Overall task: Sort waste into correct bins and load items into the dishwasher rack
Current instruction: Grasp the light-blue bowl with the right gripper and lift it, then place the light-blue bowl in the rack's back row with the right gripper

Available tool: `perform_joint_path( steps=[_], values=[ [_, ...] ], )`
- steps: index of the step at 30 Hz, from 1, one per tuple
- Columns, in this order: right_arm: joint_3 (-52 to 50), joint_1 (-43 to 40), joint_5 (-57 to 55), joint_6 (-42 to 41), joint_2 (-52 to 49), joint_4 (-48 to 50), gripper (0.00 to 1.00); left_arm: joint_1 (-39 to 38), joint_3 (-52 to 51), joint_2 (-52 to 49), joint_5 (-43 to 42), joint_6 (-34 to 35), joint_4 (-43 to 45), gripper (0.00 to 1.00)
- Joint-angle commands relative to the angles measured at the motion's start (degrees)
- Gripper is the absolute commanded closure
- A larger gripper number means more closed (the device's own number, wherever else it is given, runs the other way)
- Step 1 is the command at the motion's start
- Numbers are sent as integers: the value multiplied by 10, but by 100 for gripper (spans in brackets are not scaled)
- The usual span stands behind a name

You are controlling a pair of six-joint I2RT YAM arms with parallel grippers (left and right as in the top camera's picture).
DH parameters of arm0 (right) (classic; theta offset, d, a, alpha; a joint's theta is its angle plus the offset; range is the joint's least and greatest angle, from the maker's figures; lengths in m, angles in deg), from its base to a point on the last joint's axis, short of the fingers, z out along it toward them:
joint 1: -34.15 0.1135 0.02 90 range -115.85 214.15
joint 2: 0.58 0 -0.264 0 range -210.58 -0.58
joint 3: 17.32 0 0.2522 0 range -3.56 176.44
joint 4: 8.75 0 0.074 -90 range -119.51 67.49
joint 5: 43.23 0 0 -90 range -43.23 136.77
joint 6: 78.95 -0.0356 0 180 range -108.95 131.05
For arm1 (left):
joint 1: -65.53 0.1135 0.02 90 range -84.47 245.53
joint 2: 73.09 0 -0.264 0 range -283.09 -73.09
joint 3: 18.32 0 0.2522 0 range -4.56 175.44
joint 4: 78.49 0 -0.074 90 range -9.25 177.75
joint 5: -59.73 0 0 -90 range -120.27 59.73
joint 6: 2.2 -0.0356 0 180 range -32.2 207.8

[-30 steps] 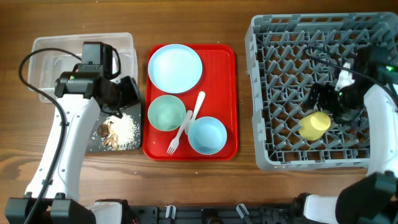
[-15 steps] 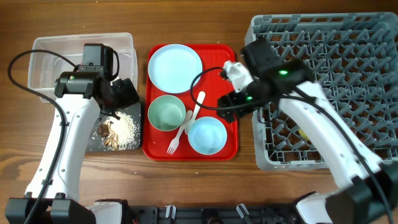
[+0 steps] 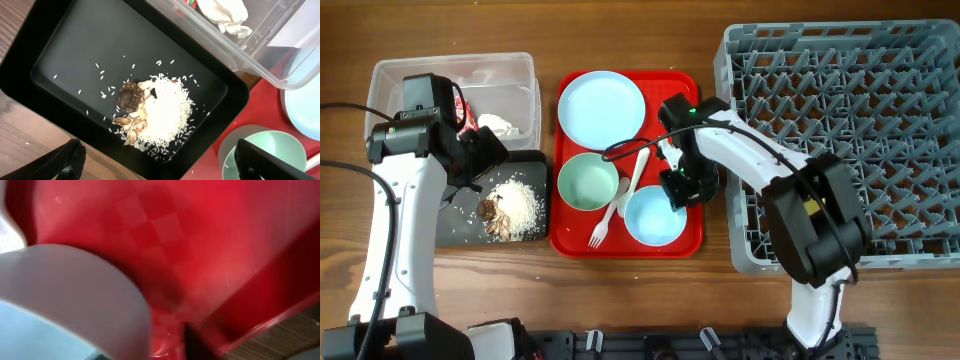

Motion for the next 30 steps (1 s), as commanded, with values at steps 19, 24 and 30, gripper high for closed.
perform_joint_path(
  steps=[19, 24, 30],
  values=[
    [23, -110, -613, -59, 287, 267, 96, 3, 3, 7, 7, 8, 9, 3],
    [23, -151, -770, 70, 221, 411, 96, 3, 3, 7, 7, 8, 15, 3],
    [23, -163, -794, 118, 107, 508, 96, 3, 3, 7, 7, 10, 19, 3]
  ],
)
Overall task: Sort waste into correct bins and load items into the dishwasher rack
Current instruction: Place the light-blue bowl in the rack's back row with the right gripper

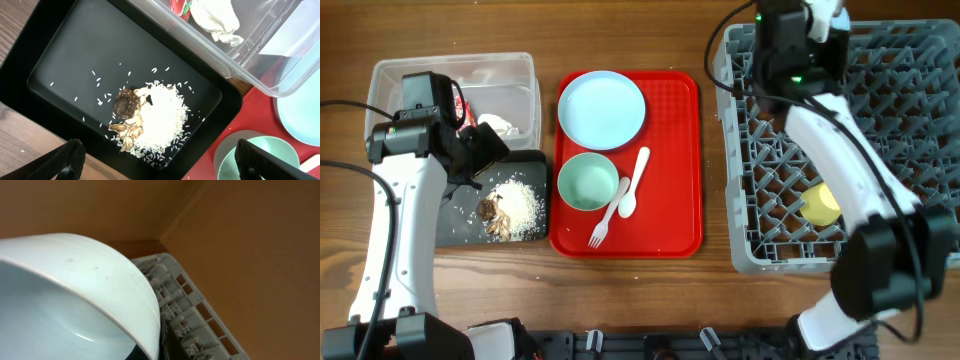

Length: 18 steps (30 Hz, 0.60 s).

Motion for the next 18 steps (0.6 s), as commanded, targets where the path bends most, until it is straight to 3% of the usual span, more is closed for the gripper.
perform_joint_path(
  steps=[1, 12, 16, 18],
  values=[
    [5, 2, -34, 27, -51, 31, 96, 3, 3, 7, 7, 10, 1, 3],
    [3, 34, -34, 20, -122, 31, 96, 3, 3, 7, 7, 10, 2, 3],
    [3, 40, -29, -20, -122, -19, 96, 3, 3, 7, 7, 10, 3, 3],
    [3, 47, 20, -72, -119, -97, 95, 3, 3, 7, 7, 10, 5, 3]
  ],
)
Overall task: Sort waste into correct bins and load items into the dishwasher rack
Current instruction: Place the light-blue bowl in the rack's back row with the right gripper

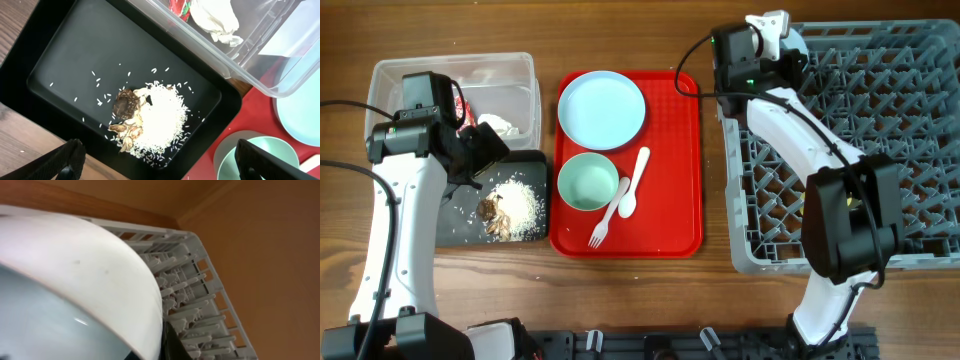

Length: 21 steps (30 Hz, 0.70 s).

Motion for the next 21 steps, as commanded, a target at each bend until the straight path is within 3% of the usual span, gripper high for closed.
perform_joint_path(
  steps=[1, 5, 6, 7, 9, 11, 12, 16, 17, 21],
  values=[
    [-2, 10, 62, -66, -5, -72, 91, 3, 3, 7, 7, 10, 4, 3],
    [-2, 18, 200, -81, 49, -139, 74, 3, 3, 7, 7, 10, 4, 3],
    [-2, 18, 242, -81, 70, -155, 64, 3, 3, 7, 7, 10, 4, 3],
    [-2, 18, 273, -81, 92, -170, 47, 3, 3, 7, 7, 10, 6, 3],
    [-2, 18, 316, -78, 129, -189, 33, 3, 3, 7, 7, 10, 7, 3],
    [-2, 18, 374, -77, 165, -202, 29, 3, 3, 7, 7, 10, 8, 2],
    [-2, 18, 527, -77, 203, -212, 28, 3, 3, 7, 7, 10, 8, 0],
    [-2, 22, 854, -84, 221, -219, 32, 3, 3, 7, 7, 10, 7, 0],
    [-2, 35, 899, -104, 215, -223, 32, 3, 3, 7, 10, 10, 3, 0],
    [-2, 121, 897, -108, 188, -238, 30, 49, 3, 7, 12, 10, -14, 0]
  ],
)
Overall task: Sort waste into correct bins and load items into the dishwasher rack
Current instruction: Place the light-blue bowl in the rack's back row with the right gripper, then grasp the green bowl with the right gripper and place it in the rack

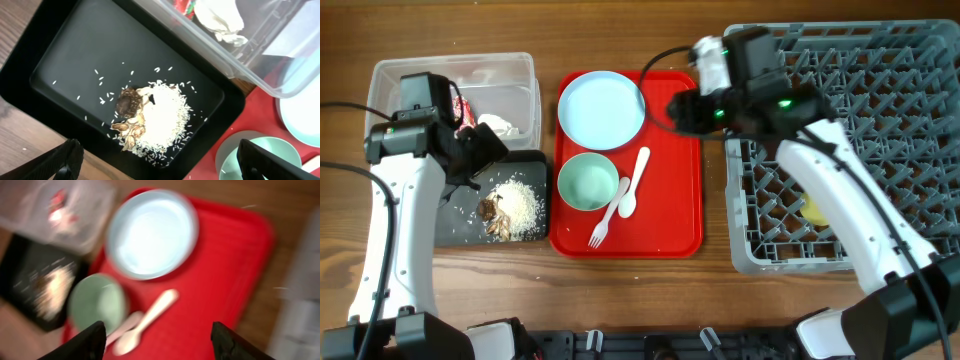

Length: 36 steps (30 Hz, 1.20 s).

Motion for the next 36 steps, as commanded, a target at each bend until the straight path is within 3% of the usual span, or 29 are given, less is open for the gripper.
perform_joint_path(
  steps=[1, 7, 10, 12, 16, 22, 29, 36],
  values=[
    [1, 87, 66, -16, -40, -5, 30, 60, 3, 7, 12, 10, -9, 0],
    [1, 183, -67, -169, -166, 4, 30, 110, 3, 7, 3, 10, -21, 0],
    [1, 187, -78, -197, -217, 28, 41, 110, 3, 7, -9, 10, -21, 0],
    [1, 188, -78, -217, -240, 39, 51, 110, 3, 7, -12, 10, -20, 0],
    [2, 185, -88, -223, -243, 73, 96, 110, 3, 7, -12, 10, -20, 0],
    [8, 145, -202, -221, -171, 42, 96, 110, 3, 7, -12, 10, -20, 0],
    [8, 10, -427, -114, 62, 15, 96, 110, 3, 7, -12, 10, -19, 0],
    [6, -139, -675, 23, 62, 91, 96, 110, 3, 7, -17, 10, -19, 0]
  ],
)
